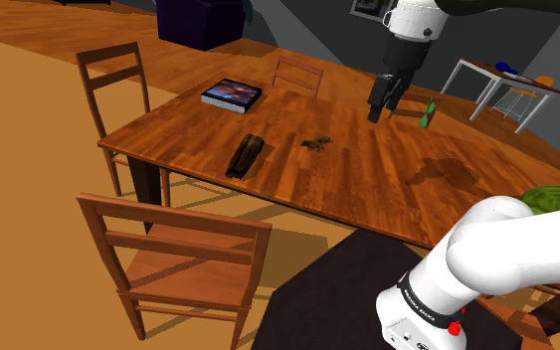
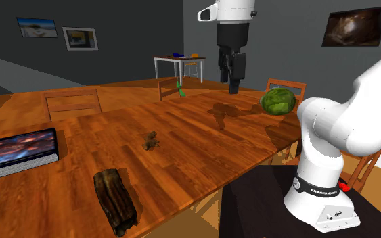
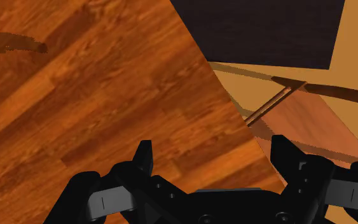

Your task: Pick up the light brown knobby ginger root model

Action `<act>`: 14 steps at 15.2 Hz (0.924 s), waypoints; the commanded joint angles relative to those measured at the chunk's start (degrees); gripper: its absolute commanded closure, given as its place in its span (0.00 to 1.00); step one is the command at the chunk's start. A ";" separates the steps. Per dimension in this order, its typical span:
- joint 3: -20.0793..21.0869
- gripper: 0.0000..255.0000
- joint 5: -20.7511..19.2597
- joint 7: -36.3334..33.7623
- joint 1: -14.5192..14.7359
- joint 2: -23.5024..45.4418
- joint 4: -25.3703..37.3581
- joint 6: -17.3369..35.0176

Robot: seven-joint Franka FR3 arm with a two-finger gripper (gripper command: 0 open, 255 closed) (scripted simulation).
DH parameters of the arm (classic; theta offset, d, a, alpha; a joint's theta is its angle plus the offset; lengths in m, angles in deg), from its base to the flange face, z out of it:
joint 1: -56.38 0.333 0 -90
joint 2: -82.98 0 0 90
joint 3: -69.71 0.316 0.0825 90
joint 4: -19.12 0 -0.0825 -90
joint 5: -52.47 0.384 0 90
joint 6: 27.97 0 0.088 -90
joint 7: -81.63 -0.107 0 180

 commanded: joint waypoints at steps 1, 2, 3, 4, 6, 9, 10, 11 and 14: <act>0.00 0.00 0.00 0.00 0.00 0.00 0.00 0.00; -0.11 0.00 0.07 -1.17 -0.54 1.59 -0.16 1.86; -0.22 0.00 0.14 -2.31 -1.08 3.24 -0.24 3.70; -0.35 0.00 0.20 -3.45 -1.60 4.93 -0.25 5.50; -0.63 0.00 0.29 -5.67 -2.64 8.42 -0.04 9.02; -1.13 0.00 0.40 -8.89 -4.15 13.90 0.82 14.01; -1.32 0.00 0.44 -9.94 -4.64 15.78 1.25 15.59; -1.53 0.00 0.47 -10.96 -5.10 17.68 1.74 17.13; -2.25 0.00 0.63 -13.93 -6.44 23.44 3.60 21.44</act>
